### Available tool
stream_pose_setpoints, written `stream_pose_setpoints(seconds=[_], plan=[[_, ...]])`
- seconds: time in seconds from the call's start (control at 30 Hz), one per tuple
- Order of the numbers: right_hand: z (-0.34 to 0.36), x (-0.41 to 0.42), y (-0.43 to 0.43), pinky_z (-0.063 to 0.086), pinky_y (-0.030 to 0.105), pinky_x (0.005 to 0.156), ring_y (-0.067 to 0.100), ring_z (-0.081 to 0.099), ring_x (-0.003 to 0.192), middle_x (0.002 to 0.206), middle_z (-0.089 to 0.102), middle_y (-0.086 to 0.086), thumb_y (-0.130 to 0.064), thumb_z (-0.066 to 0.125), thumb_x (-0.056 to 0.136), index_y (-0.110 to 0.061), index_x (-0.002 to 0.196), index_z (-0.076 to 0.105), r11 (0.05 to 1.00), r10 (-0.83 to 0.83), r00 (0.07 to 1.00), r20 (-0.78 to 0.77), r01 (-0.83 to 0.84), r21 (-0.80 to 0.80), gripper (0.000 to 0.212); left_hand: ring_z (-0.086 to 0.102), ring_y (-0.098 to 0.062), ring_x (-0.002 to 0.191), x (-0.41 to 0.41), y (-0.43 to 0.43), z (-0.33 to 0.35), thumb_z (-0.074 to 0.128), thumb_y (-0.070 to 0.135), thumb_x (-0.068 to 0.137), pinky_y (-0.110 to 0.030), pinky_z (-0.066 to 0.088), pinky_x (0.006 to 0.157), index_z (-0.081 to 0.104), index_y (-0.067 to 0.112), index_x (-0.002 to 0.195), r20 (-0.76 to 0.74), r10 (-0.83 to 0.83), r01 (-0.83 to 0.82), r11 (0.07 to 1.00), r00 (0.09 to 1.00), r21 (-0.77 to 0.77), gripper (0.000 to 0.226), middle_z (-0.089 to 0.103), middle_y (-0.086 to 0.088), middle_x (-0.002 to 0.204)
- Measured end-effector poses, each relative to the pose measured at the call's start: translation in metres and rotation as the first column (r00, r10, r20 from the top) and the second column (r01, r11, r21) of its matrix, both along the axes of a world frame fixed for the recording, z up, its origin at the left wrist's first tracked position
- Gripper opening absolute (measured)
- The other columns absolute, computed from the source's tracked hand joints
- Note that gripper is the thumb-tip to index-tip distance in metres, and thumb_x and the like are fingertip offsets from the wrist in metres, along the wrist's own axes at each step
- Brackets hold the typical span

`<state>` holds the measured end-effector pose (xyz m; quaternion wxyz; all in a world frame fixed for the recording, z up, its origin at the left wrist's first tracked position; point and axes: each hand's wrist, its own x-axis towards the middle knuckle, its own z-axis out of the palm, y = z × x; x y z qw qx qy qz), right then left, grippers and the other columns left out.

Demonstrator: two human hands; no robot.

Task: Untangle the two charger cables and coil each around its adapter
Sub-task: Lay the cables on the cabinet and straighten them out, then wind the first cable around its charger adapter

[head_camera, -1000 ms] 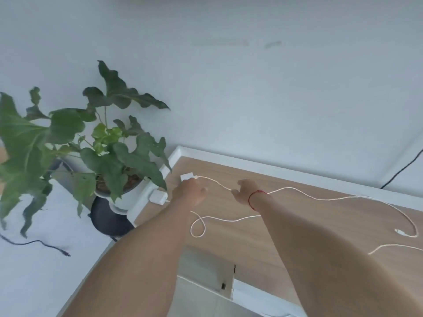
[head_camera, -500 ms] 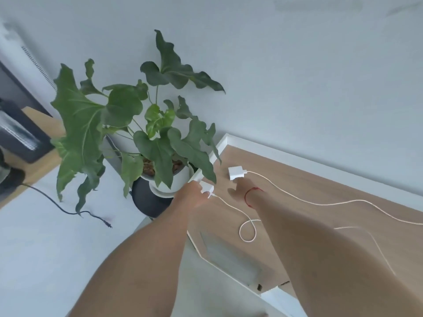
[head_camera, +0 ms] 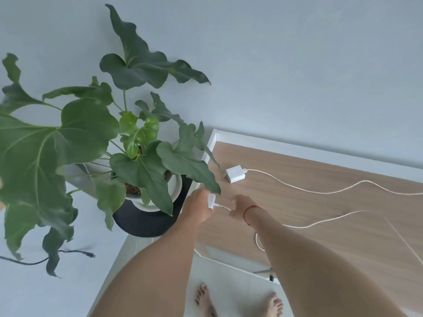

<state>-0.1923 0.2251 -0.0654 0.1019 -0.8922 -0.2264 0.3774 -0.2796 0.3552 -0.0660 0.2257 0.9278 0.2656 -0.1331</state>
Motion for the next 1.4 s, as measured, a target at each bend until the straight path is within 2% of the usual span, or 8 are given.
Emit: stream_pose_setpoints(seconds=[0.1, 0.3, 0.47, 0.67, 0.73, 0.83, 1.07, 1.4], plan=[[-0.009, -0.007, 0.003, 0.048, 0.028, 0.080, 0.028, 0.060, 0.108, 0.121, 0.061, 0.008, -0.012, 0.054, 0.086, -0.013, 0.129, 0.056, 0.997, -0.071, 0.997, -0.019, 0.072, 0.014, 0.042, 0.054, -0.027, 0.102, 0.004, 0.000, -0.006, 0.061, 0.004, 0.078, -0.030, 0.039, 0.069, 0.061, 0.016, 0.102, -0.025, -0.113, 0.115, 0.987, 0.993, 0.110, 0.027, 0.053, -0.005, 0.111], [-0.019, -0.020, -0.010, 0.042, 0.027, 0.072, 0.025, 0.055, 0.085, 0.109, 0.064, 0.009, -0.024, 0.047, 0.094, -0.009, 0.118, 0.061, 0.981, -0.191, 0.981, -0.040, 0.193, 0.034, 0.032, 0.050, -0.026, 0.113, -0.002, -0.007, -0.011, 0.077, 0.029, 0.073, -0.032, 0.041, 0.088, 0.062, 0.020, 0.115, -0.143, -0.127, 0.137, 0.989, 0.982, 0.062, 0.045, 0.054, -0.004, 0.119], [-0.007, -0.014, -0.042, 0.040, 0.027, 0.072, 0.028, 0.060, 0.094, 0.113, 0.066, 0.013, -0.018, 0.043, 0.094, -0.006, 0.109, 0.064, 0.987, -0.160, 0.987, -0.013, 0.160, 0.023, 0.029, 0.049, -0.024, 0.122, -0.004, -0.036, -0.004, 0.077, 0.033, 0.077, -0.035, 0.043, 0.100, 0.042, 0.020, 0.142, -0.192, -0.085, 0.056, 0.987, 0.978, -0.154, 0.075, 0.043, 0.000, 0.138], [0.039, 0.022, -0.120, 0.047, 0.029, 0.076, 0.028, 0.058, 0.099, 0.118, 0.063, 0.014, -0.025, 0.040, 0.099, -0.002, 0.114, 0.064, 0.970, -0.224, 0.972, 0.076, 0.215, 0.111, 0.036, 0.057, -0.022, 0.103, 0.038, -0.113, 0.035, 0.068, 0.042, 0.078, -0.031, 0.047, 0.083, 0.050, 0.020, 0.120, -0.129, -0.072, 0.050, 0.984, 0.989, -0.170, 0.051, 0.058, 0.001, 0.120], [0.050, 0.034, -0.155, 0.046, 0.031, 0.081, 0.031, 0.060, 0.099, 0.106, 0.065, 0.015, -0.029, 0.041, 0.099, -0.001, 0.099, 0.067, 0.958, -0.257, 0.962, 0.093, 0.241, 0.157, 0.039, 0.058, -0.023, 0.100, 0.053, -0.142, 0.049, 0.066, 0.042, 0.081, -0.031, 0.046, 0.080, 0.049, 0.018, 0.116, -0.088, -0.080, 0.063, 0.982, 0.993, -0.175, 0.046, 0.060, -0.001, 0.118], [0.060, 0.046, -0.208, 0.035, 0.030, 0.056, 0.026, 0.046, 0.067, 0.066, 0.047, 0.007, -0.031, 0.041, 0.097, -0.011, 0.059, 0.044, 0.915, -0.354, 0.924, 0.147, 0.310, 0.258, 0.044, 0.057, -0.027, 0.108, 0.074, -0.185, 0.064, 0.064, 0.044, 0.083, -0.031, 0.044, 0.078, 0.038, 0.018, 0.131, -0.026, -0.078, 0.072, 0.983, 0.997, -0.166, 0.060, 0.053, -0.001, 0.124], [0.089, 0.071, -0.290, 0.035, 0.030, 0.057, 0.025, 0.046, 0.063, 0.066, 0.048, 0.003, -0.036, 0.036, 0.097, -0.012, 0.072, 0.048, 0.821, -0.484, 0.852, 0.202, 0.362, 0.442, 0.037, 0.059, -0.019, 0.075, 0.106, -0.275, 0.101, 0.059, 0.035, 0.082, -0.025, 0.041, 0.059, 0.053, 0.019, 0.088, 0.109, -0.026, 0.042, 0.988, 0.994, -0.151, 0.019, 0.054, 0.009, 0.072], [0.100, 0.113, -0.350, 0.040, 0.033, 0.067, 0.025, 0.051, 0.072, 0.086, 0.059, 0.008, -0.031, 0.033, 0.098, -0.003, 0.098, 0.062, 0.785, -0.516, 0.840, 0.168, 0.385, 0.485, 0.040, 0.061, -0.024, 0.082, 0.160, -0.328, 0.131, 0.064, 0.051, 0.078, -0.032, 0.049, 0.072, 0.050, 0.014, 0.092, 0.258, 0.085, -0.005, 0.955, 0.962, -0.298, 0.042, 0.051, 0.006, 0.084]])
